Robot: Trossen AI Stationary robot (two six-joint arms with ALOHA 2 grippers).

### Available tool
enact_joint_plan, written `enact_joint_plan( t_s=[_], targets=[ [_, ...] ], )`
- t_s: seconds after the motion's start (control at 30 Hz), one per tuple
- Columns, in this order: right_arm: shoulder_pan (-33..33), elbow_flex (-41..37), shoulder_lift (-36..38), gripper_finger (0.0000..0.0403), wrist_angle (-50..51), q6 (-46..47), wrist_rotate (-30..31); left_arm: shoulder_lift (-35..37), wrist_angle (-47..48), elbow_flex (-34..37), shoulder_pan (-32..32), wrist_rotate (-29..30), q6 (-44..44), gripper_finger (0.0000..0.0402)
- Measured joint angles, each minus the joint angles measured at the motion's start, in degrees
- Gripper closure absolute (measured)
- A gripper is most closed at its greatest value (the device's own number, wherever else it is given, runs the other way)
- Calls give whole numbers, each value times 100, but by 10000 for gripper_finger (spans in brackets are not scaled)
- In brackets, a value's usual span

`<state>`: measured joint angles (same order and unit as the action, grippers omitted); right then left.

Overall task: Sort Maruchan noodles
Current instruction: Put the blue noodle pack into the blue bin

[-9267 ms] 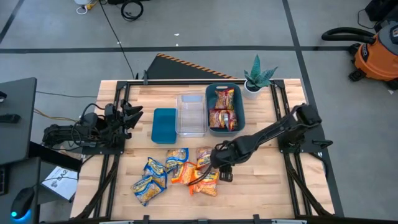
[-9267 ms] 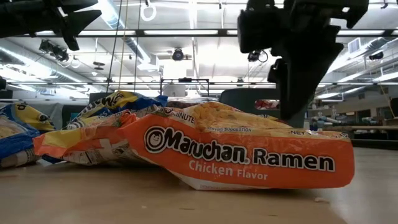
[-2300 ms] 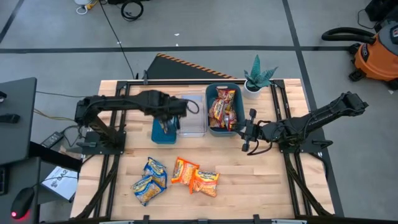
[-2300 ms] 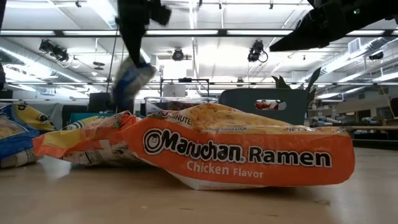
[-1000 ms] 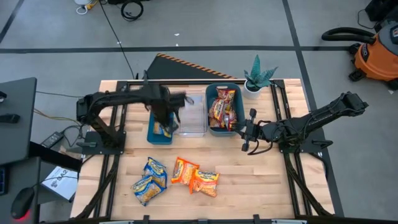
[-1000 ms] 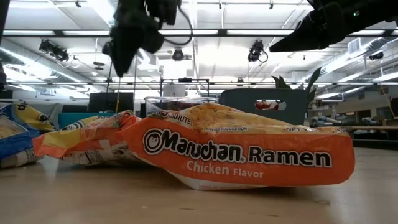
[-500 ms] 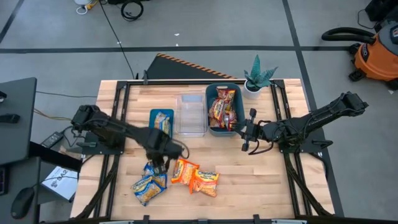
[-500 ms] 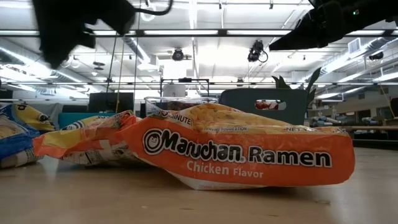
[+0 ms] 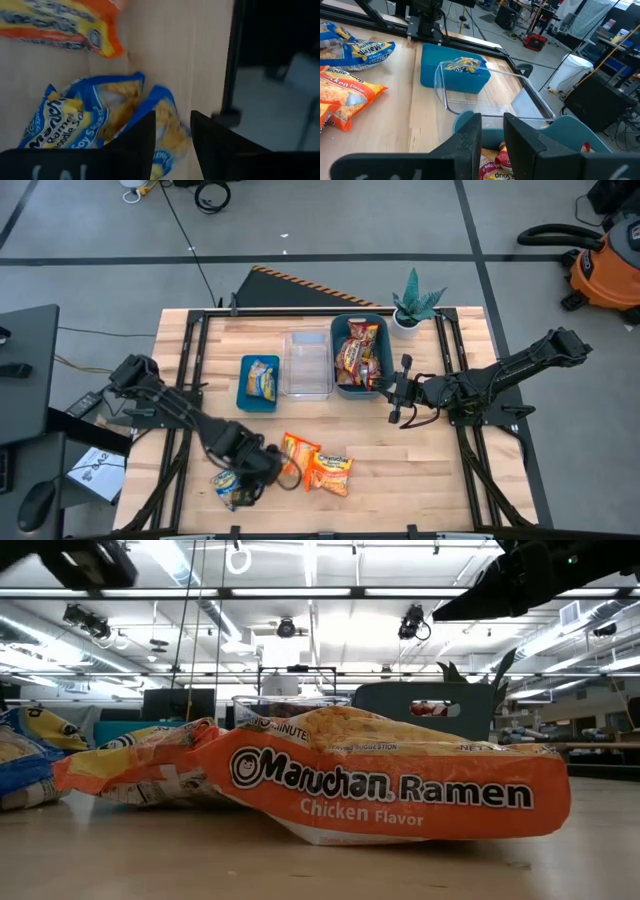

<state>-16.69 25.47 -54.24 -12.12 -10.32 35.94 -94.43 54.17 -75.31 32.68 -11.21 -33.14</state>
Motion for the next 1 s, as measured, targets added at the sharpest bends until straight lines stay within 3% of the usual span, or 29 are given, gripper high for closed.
enact_joint_plan(
  t_s=[0.2,0.37,0.57,0.83,1.0],
  targets=[
    [0,0,0,316,2,-14,0,-50,753,6,359,155,690,274],
    [0,0,0,316,-3,-36,0,-96,820,4,557,773,876,274],
    [0,0,0,316,-4,-36,0,-408,745,6,617,807,702,274],
    [0,0,0,316,-25,-28,-1,-695,734,8,620,856,1105,276],
    [0,0,0,316,-24,-38,0,-695,799,7,617,846,1254,307]
  ],
)
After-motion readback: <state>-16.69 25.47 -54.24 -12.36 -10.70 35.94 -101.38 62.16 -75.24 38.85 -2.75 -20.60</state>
